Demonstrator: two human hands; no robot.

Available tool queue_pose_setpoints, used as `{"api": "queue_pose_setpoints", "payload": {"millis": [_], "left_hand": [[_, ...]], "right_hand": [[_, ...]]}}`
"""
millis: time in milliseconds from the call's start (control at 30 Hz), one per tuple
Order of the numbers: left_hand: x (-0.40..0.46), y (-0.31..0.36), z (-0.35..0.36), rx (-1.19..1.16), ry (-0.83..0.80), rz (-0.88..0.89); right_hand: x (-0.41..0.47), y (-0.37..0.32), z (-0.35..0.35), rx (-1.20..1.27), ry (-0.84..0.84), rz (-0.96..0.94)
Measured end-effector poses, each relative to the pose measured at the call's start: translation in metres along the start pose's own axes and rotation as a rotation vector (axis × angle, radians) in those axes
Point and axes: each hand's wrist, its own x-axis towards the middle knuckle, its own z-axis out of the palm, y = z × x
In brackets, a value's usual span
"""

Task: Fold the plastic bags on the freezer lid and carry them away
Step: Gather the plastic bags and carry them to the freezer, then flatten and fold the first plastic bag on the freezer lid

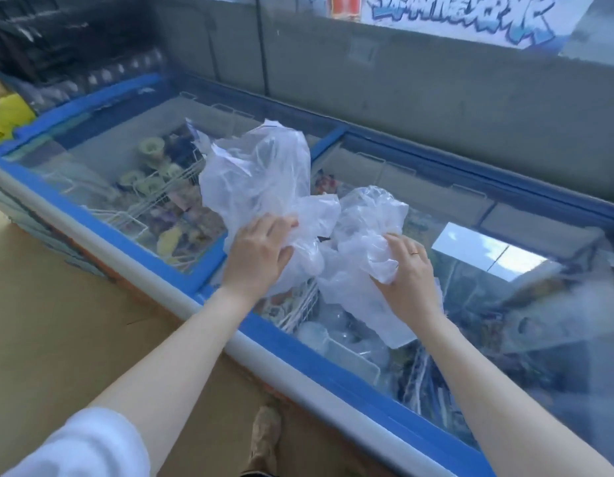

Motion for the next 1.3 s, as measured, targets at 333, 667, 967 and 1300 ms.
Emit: {"api": "queue_pose_setpoints", "payload": {"millis": [333,667,967,1300], "left_hand": [[0.076,-0.096,0.115,-0.065,-0.856,0.115],[0.107,-0.098,0.106,-0.609,-0.385,0.05],[0.104,-0.028,0.154,-0.176,-0.828,0.682],[0.094,0.015,0.211,0.195,-0.845,0.311]], "right_hand": [[0.038,0.008,0.09,-0.027,-0.453,0.504],[0.079,0.014,0.104,-0.12,-0.143,0.419],[0.037,0.022,0.054,0.039,-0.491,0.337],[-0.026,0.067,0.023,-0.233,-0.162,0.582]]}}
